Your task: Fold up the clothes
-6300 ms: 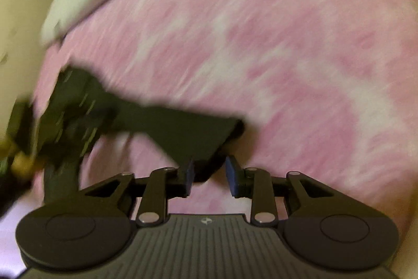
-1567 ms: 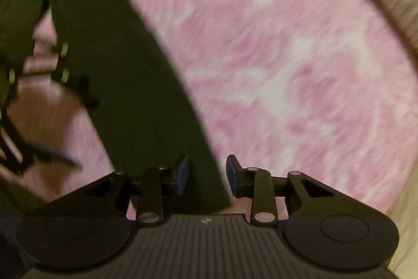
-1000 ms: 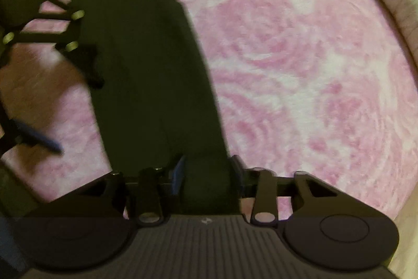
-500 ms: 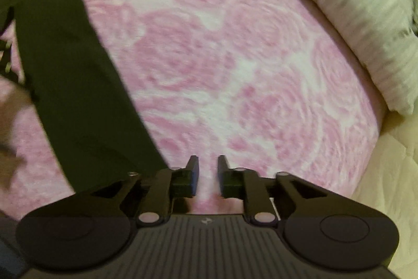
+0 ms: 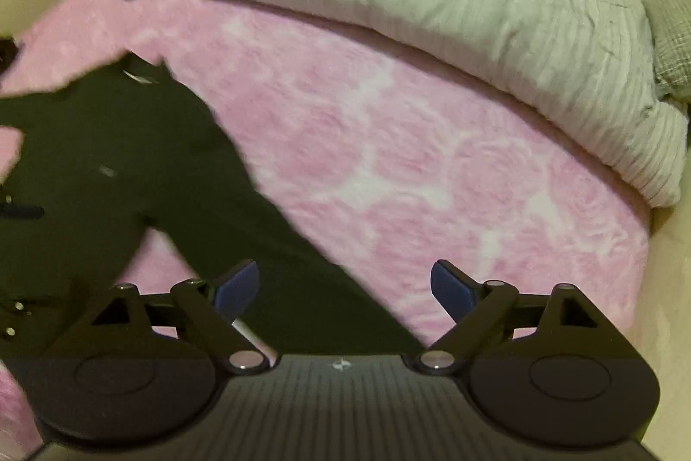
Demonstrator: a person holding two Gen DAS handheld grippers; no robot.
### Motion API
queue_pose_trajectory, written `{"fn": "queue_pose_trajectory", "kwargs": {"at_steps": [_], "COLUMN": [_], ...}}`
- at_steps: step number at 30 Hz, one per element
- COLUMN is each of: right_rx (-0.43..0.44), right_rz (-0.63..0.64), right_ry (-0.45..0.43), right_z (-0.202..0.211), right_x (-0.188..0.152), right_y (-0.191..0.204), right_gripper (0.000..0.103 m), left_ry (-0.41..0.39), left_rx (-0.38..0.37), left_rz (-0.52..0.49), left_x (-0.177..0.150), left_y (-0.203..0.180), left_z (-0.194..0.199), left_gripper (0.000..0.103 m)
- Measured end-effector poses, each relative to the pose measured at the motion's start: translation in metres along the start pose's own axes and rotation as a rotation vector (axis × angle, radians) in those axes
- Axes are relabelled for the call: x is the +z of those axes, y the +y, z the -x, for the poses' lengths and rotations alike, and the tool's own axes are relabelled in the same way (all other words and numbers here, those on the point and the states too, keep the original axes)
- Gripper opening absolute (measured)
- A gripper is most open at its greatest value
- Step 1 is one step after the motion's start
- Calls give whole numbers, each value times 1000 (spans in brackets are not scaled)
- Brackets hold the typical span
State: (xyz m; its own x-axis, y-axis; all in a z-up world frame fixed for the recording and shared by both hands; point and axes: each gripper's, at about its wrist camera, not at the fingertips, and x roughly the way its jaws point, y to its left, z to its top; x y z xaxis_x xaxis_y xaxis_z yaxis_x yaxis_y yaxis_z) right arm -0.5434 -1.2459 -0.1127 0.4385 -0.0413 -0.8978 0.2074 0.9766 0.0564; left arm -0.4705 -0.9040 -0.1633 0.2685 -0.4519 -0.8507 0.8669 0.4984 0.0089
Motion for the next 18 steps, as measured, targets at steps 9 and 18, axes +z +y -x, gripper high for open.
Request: {"fn": "queue_pose_trajectory", "kwargs": {"at_steps": [9,18], "right_rx": [226,267], "right_rz": [-194,-293], "right_ry": [11,30], "right_z": [36,77], "right_x": [-46,-73], "right_y": [107,217], "right_gripper": [89,89], "left_ry": [66,19], "left_rx": [210,330], "left_rz": [202,343], "left_x": [-97,-162], "left_y": [64,112], "left_z": [145,252], "left_gripper": [102,102]}}
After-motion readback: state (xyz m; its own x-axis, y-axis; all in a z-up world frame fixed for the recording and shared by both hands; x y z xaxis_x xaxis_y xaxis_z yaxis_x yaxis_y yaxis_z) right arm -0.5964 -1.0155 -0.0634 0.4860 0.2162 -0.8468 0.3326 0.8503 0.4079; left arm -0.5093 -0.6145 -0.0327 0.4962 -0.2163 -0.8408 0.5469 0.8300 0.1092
